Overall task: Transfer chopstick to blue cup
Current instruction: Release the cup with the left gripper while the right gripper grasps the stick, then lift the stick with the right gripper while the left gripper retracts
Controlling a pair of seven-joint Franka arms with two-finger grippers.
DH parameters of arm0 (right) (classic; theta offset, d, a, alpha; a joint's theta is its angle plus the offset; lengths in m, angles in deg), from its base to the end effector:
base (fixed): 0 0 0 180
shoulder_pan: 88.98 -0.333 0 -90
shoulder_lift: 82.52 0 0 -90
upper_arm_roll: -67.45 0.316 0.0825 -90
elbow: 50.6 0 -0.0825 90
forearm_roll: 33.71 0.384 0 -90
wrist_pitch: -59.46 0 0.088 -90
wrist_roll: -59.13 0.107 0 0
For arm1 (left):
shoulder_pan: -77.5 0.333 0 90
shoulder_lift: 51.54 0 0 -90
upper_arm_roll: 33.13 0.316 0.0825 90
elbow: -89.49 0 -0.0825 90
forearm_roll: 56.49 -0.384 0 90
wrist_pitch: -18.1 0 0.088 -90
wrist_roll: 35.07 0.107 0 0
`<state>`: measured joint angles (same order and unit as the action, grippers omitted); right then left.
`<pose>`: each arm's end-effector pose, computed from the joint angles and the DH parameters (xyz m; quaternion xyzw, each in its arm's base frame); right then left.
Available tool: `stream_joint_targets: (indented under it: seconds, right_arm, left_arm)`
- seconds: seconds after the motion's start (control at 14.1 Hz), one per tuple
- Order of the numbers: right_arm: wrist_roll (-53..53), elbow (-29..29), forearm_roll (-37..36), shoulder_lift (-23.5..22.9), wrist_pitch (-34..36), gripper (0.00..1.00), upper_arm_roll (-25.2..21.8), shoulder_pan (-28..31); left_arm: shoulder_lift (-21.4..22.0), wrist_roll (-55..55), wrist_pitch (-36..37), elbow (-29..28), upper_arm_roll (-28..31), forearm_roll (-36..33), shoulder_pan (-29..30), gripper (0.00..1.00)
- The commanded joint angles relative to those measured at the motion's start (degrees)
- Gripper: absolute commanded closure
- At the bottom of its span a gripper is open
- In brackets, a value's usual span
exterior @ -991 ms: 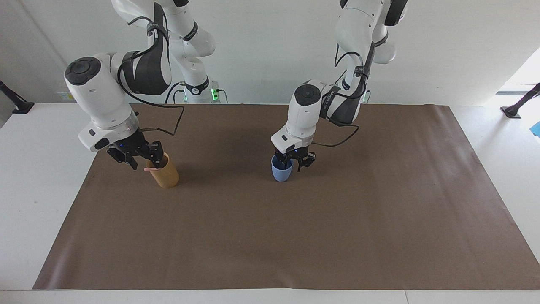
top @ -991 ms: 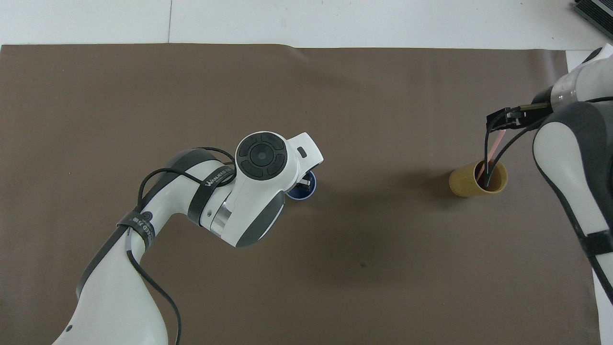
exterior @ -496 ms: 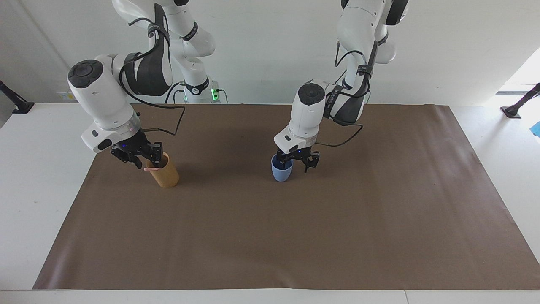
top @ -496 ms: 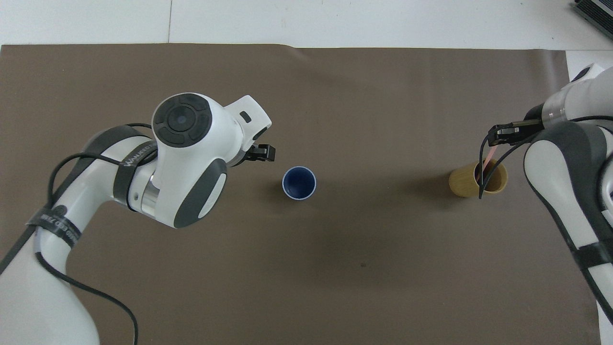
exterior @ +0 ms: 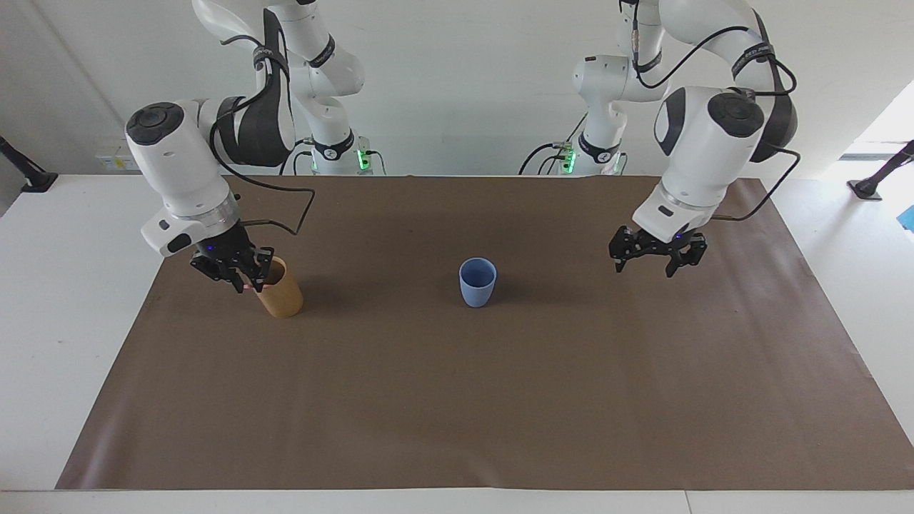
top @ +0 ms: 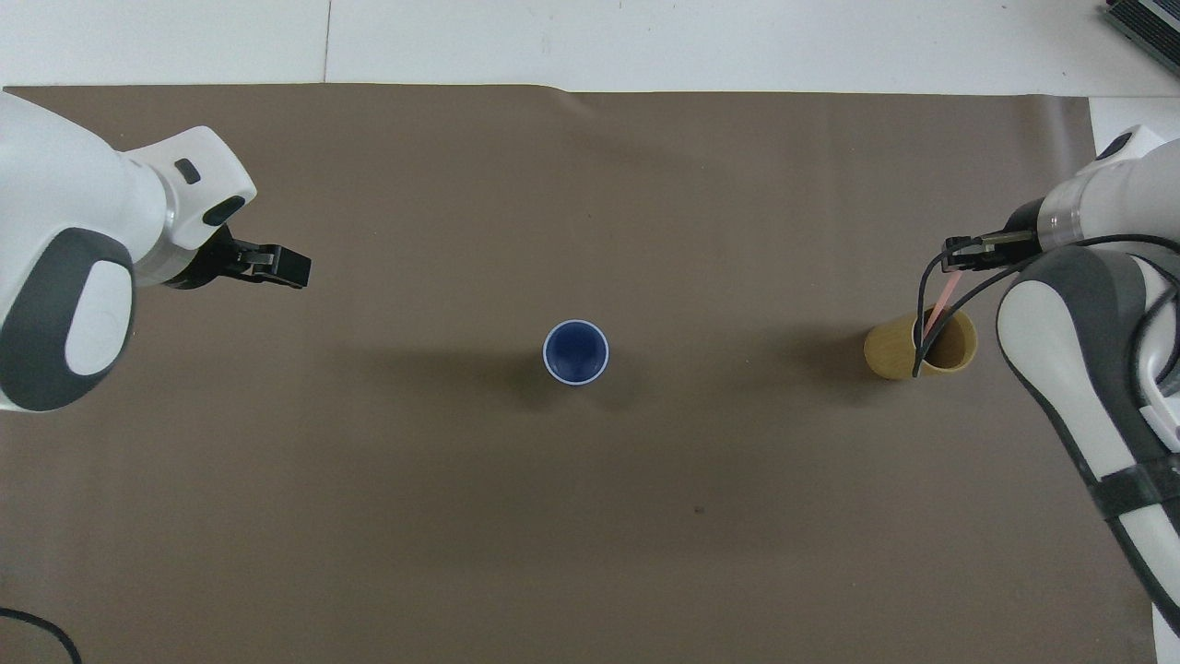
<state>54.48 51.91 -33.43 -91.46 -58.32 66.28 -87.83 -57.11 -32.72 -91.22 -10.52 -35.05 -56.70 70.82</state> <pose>0.6170 -0.0241 0.4721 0.9983 0.0195 0.0552 0.0027 0.5930 -0.0887 0.5148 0.9949 -0.0958 0.0326 0.0017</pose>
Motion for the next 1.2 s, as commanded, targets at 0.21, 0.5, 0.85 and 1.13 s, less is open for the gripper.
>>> stream_joint_targets:
  seconds: [0.21,0.5,0.85,1.13]
  right_arm:
    - [-1.58,0.85,1.74,4.89,0.09,1.0,0.2,0.78]
    - [-1.15,0.76,1.65,11.39,1.58,1.0,0.2,0.61]
    - [-1.76,0.85,1.74,19.04,3.33,1.0,0.38,-0.97]
    - [-1.06,0.85,4.19,19.84,0.8,1.0,0.73,-9.12]
  left_arm:
    - [3.81,4.77,13.14,7.61,-0.72,-1.2,3.34,0.0]
    - [5.12,4.95,20.89,12.02,-0.63,-0.94,3.34,0.0]
    - [6.36,4.69,21.43,12.38,-0.64,0.03,3.34,0.0]
    - [6.8,5.12,28.46,15.98,-0.9,-0.15,3.17,0.0]
